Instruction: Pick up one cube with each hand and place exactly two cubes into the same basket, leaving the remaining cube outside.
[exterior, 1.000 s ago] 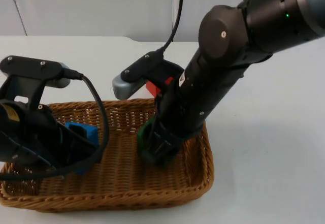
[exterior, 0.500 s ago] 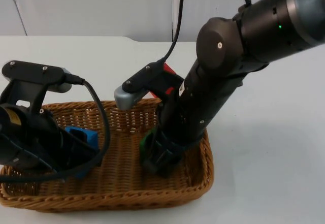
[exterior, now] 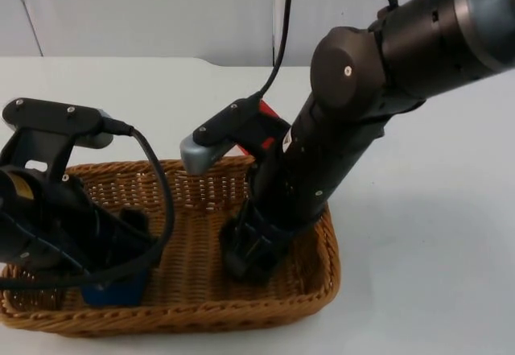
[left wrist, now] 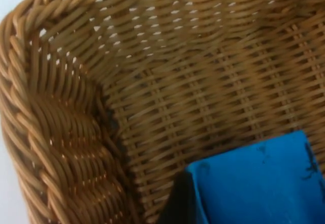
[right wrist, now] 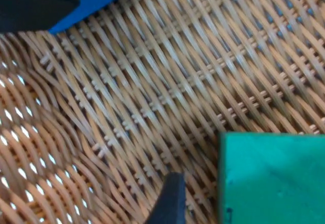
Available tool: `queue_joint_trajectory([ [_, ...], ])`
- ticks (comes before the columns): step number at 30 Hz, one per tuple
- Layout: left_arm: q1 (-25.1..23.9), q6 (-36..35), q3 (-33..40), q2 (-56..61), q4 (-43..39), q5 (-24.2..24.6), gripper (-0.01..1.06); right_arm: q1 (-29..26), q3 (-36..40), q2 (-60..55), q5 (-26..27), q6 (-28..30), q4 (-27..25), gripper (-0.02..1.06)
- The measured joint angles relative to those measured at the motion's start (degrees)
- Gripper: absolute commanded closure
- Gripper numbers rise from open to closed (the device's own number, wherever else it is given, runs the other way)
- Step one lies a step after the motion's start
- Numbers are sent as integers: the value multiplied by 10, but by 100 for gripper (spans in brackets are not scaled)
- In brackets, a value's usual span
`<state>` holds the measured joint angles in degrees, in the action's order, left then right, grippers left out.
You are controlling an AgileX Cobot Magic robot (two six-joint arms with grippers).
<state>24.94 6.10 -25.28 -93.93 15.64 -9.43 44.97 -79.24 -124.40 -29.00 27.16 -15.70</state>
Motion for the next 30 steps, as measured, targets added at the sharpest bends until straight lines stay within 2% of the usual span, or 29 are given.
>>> queue_joint_trajectory([
  [11, 0, 0, 0, 47, 0, 35, 32, 0, 0, 82, -12, -4, 1, 30],
  [17, 0, 0, 0, 140, 0, 71, 32, 0, 0, 174, -14, -4, 2, 30],
  [21, 0, 0, 0, 252, 0, 100, 32, 0, 0, 252, -18, -4, 2, 30],
  [30, 0, 0, 0, 436, -1, 148, 32, 0, 0, 332, -43, -6, 2, 30],
])
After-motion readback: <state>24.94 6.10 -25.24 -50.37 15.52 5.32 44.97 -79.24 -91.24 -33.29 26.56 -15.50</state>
